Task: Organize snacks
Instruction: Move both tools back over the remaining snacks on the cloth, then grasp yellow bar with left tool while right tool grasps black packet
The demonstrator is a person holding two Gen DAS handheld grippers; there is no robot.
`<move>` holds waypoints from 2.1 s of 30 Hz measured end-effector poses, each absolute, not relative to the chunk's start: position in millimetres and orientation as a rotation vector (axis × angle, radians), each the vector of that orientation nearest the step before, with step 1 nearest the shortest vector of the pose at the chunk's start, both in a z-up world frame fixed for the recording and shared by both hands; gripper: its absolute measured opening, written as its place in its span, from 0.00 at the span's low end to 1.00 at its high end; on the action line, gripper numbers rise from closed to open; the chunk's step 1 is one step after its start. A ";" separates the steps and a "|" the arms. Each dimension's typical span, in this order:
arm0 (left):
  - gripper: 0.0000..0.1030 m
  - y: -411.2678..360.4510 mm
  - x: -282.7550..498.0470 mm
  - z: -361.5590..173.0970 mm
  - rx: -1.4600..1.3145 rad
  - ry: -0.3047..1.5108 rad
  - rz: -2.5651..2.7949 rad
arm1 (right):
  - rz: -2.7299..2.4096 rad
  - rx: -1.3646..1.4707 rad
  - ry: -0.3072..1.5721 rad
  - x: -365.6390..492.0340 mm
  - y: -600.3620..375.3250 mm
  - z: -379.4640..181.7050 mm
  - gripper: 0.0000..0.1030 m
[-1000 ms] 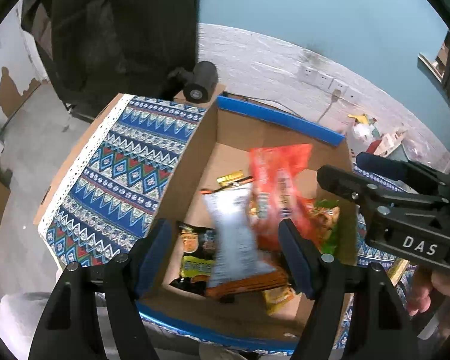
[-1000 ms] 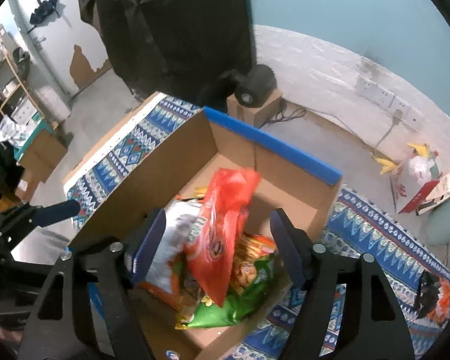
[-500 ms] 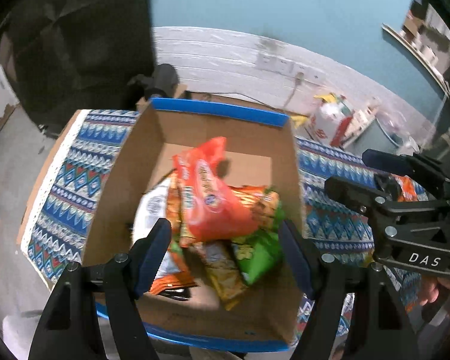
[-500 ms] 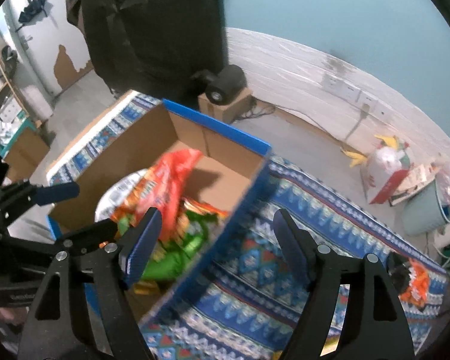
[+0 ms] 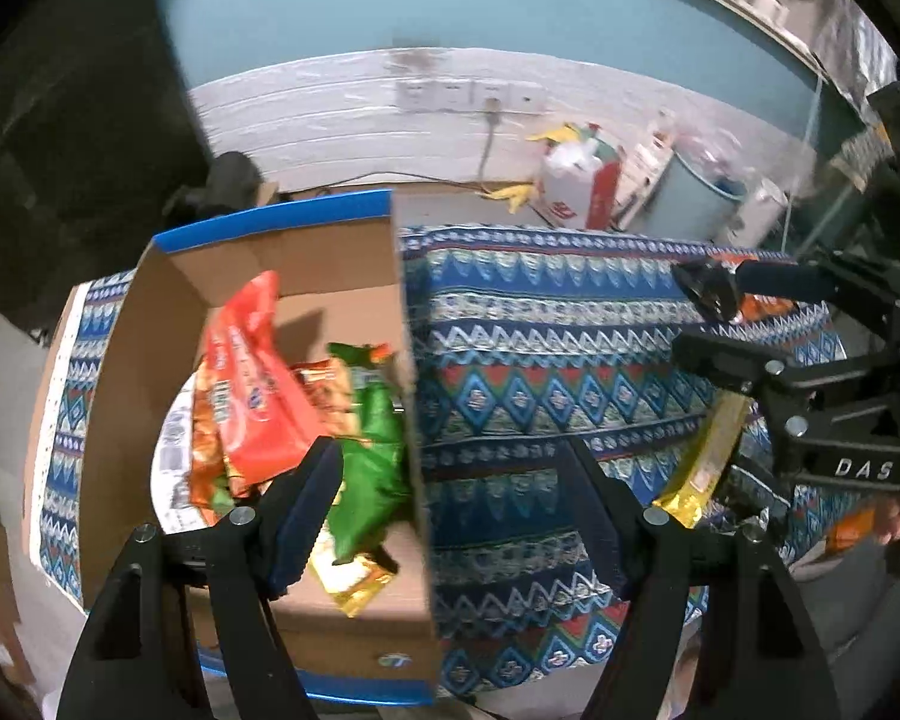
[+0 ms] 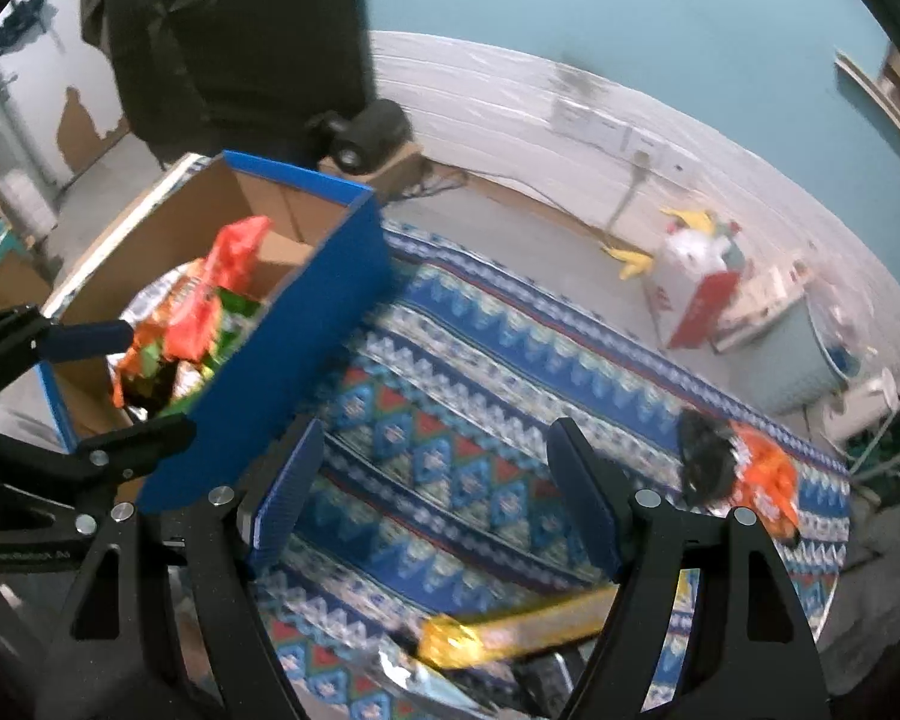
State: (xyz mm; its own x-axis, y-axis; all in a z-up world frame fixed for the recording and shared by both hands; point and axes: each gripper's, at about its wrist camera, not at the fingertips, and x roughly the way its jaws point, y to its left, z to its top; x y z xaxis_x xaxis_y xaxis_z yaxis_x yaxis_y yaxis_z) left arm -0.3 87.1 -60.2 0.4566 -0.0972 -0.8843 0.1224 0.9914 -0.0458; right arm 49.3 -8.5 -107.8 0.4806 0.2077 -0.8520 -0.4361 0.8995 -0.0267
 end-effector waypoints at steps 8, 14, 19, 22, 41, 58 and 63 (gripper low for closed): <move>0.73 43.7 -1.5 -64.9 0.091 1.104 -0.211 | 0.347 -0.246 1.021 38.4 -59.5 -112.3 0.75; 0.73 10.8 -3.9 -77.2 0.160 1.122 -0.279 | 0.320 -0.249 1.083 29.8 -96.4 -130.2 0.75; 0.74 -17.0 -4.5 -102.8 0.210 1.186 -0.336 | 0.294 -0.251 1.160 20.6 -125.0 -156.7 0.76; 0.74 -29.5 -5.7 -115.0 0.232 1.211 -0.362 | 0.304 -0.218 1.222 17.4 -137.9 -174.6 0.76; 0.74 -79.9 6.0 -154.8 0.285 1.315 -0.419 | 0.300 -0.253 1.458 3.7 -173.6 -262.9 0.76; 0.74 -117.5 38.5 -167.1 0.228 1.313 -0.440 | 0.037 -0.085 1.401 37.9 -252.3 -270.3 0.69; 0.74 -138.0 42.5 -170.1 0.245 1.297 -0.479 | -0.039 0.036 1.383 45.9 -290.8 -269.6 0.75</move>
